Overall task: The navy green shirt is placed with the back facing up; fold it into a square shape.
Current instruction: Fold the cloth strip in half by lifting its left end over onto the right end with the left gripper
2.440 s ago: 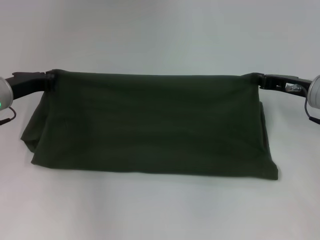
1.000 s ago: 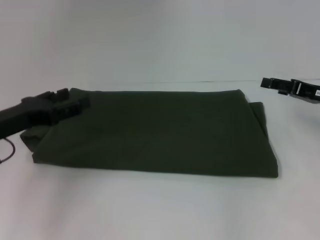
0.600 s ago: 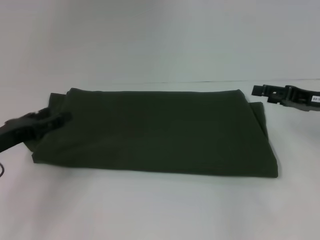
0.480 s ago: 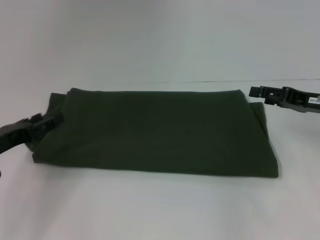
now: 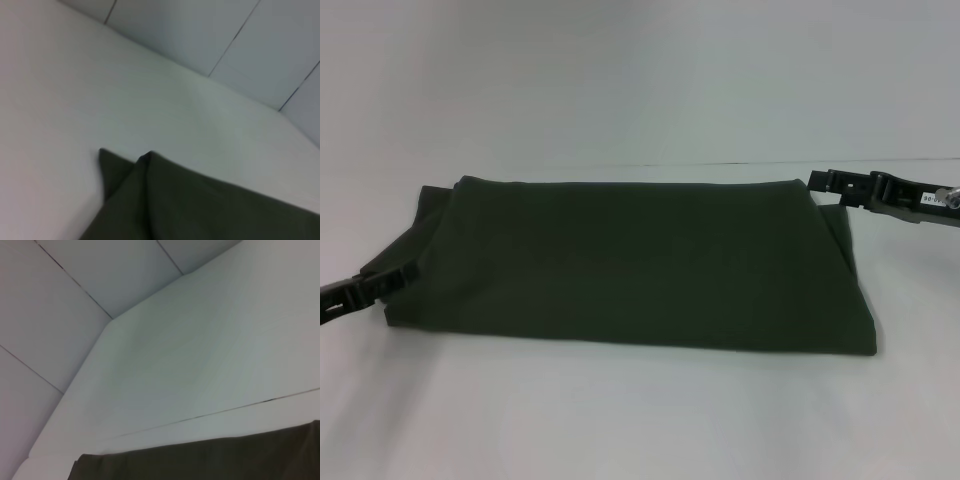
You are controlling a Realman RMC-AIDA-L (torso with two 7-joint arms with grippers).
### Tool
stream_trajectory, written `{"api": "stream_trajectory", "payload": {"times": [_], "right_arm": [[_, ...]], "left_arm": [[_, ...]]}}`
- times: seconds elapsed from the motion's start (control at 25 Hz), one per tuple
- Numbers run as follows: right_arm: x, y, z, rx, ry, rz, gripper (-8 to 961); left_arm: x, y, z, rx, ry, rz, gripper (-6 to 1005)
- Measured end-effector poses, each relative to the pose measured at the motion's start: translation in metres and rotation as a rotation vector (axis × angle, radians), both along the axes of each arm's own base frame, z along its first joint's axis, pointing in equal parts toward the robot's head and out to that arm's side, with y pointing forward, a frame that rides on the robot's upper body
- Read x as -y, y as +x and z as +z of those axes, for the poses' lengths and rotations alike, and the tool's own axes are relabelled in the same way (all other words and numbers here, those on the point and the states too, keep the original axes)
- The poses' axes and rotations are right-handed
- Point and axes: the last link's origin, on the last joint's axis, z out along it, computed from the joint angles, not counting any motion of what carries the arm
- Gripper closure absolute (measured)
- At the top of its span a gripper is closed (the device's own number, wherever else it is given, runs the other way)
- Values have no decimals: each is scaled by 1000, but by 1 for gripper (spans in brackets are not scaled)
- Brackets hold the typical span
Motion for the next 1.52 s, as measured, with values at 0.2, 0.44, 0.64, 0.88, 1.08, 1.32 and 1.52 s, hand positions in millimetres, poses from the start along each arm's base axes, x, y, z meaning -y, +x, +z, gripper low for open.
{"api": "stream_trajectory", "payload": {"times": [0.2, 0.44, 0.64, 0.88, 1.08, 1.32, 1.52], "right_arm": [[0, 0, -1, 1, 0, -4, 146], [1, 1, -3, -2, -4, -8, 146], [3, 4, -3, -3, -5, -15, 147], [4, 6, -3, -2, -4, -20, 146], [6, 9, -4, 11, -12, -29, 146], [12, 19, -9, 74, -71, -56, 147], [20, 27, -13, 118, -149, -95, 146]], "left_arm": [[-4, -7, -5, -56, -4, 40, 151], [-12, -5, -15, -122, -45, 41, 150], [-13, -3, -18, -140, -65, 29, 150], [-14, -1, -20, -151, -82, 14, 151], [-16, -3, -21, -176, -72, 22, 226], [-18, -2, -19, -182, -67, 22, 476], [-19, -1, -19, -179, -66, 22, 697]]}}
